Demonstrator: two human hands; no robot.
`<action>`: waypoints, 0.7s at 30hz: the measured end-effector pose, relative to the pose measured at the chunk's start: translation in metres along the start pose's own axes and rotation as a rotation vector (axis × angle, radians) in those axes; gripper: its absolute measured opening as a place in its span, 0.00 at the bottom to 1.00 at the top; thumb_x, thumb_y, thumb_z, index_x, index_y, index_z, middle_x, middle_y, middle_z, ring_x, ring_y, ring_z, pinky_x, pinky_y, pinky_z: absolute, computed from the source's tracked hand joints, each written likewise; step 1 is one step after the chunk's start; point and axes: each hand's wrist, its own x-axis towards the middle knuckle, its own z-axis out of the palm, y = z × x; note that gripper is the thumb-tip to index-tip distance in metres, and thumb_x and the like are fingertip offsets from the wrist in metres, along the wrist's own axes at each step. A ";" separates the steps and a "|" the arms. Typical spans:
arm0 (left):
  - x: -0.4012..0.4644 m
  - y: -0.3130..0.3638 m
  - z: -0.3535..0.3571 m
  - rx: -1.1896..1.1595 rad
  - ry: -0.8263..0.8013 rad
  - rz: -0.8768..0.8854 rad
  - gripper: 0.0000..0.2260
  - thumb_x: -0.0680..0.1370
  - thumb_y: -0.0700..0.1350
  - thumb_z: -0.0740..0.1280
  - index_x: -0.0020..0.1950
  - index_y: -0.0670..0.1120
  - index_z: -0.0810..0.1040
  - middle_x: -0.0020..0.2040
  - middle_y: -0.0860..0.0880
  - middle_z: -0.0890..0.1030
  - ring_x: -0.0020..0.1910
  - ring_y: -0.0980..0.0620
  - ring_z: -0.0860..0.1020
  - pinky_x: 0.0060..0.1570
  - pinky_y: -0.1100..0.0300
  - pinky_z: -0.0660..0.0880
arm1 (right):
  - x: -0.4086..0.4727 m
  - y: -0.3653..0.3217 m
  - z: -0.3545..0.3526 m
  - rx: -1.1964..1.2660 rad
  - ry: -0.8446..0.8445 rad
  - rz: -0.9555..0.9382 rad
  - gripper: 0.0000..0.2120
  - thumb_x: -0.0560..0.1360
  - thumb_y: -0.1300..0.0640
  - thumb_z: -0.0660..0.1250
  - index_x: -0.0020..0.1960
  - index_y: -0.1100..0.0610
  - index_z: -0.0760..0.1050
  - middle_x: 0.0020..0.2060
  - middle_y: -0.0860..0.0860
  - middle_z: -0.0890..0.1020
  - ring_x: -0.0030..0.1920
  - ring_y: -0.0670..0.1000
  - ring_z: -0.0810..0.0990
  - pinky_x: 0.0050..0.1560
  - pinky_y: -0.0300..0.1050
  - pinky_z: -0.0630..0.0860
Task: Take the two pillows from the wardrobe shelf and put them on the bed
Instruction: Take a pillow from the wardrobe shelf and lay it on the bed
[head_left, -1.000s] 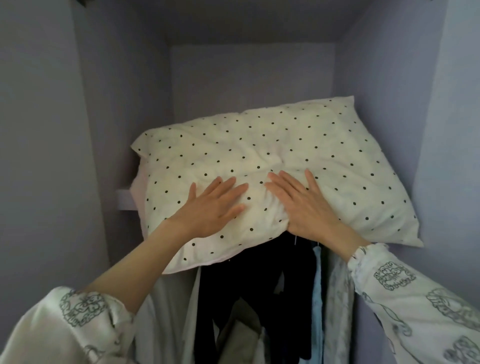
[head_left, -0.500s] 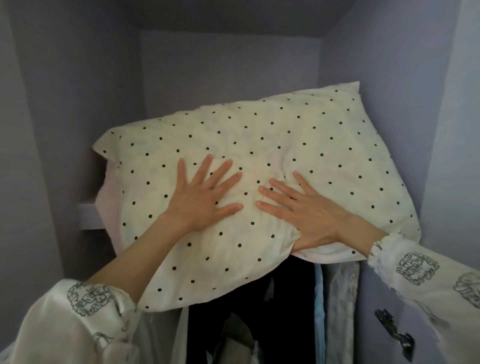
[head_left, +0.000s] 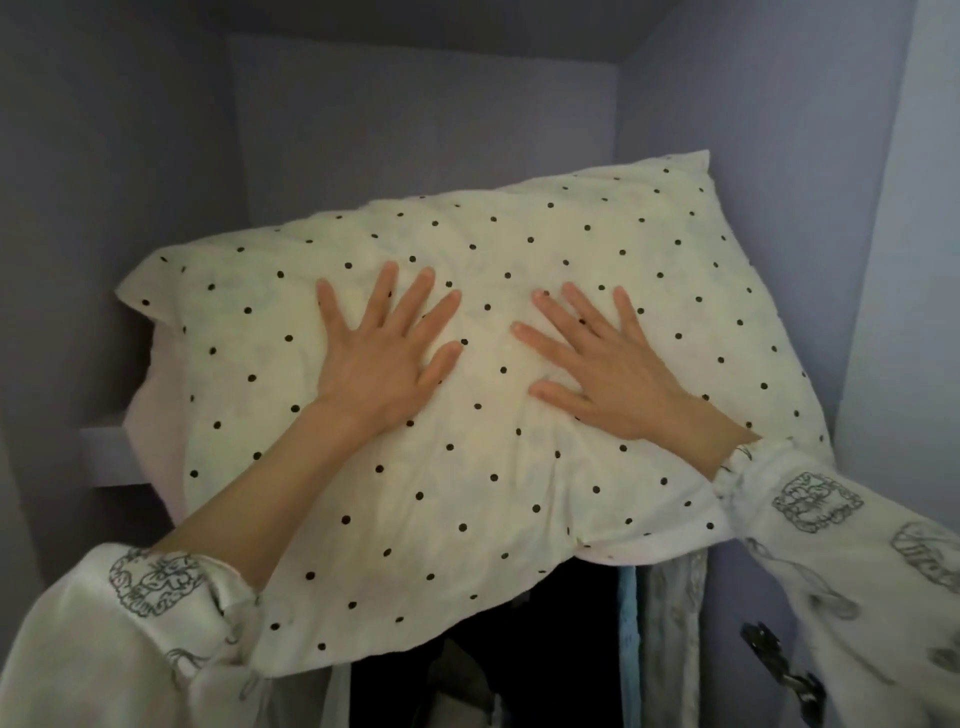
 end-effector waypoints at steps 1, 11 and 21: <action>0.006 0.000 -0.002 -0.002 0.006 -0.004 0.26 0.77 0.62 0.37 0.75 0.60 0.44 0.78 0.54 0.45 0.76 0.47 0.39 0.64 0.28 0.37 | 0.006 -0.002 0.002 0.042 0.040 0.114 0.30 0.74 0.33 0.39 0.73 0.40 0.37 0.76 0.46 0.41 0.76 0.52 0.38 0.71 0.63 0.35; 0.082 -0.002 -0.016 -0.027 0.069 -0.079 0.28 0.75 0.66 0.42 0.74 0.60 0.46 0.78 0.47 0.49 0.76 0.43 0.45 0.67 0.30 0.43 | 0.018 -0.025 0.025 0.124 0.350 0.404 0.28 0.77 0.38 0.46 0.73 0.48 0.60 0.74 0.54 0.61 0.75 0.58 0.56 0.68 0.72 0.46; 0.070 -0.009 0.000 -0.103 0.111 -0.342 0.36 0.67 0.75 0.48 0.69 0.59 0.62 0.64 0.48 0.74 0.65 0.45 0.69 0.64 0.40 0.56 | 0.018 -0.025 0.033 0.114 0.365 0.351 0.27 0.77 0.37 0.47 0.71 0.48 0.63 0.73 0.52 0.63 0.74 0.56 0.58 0.68 0.71 0.45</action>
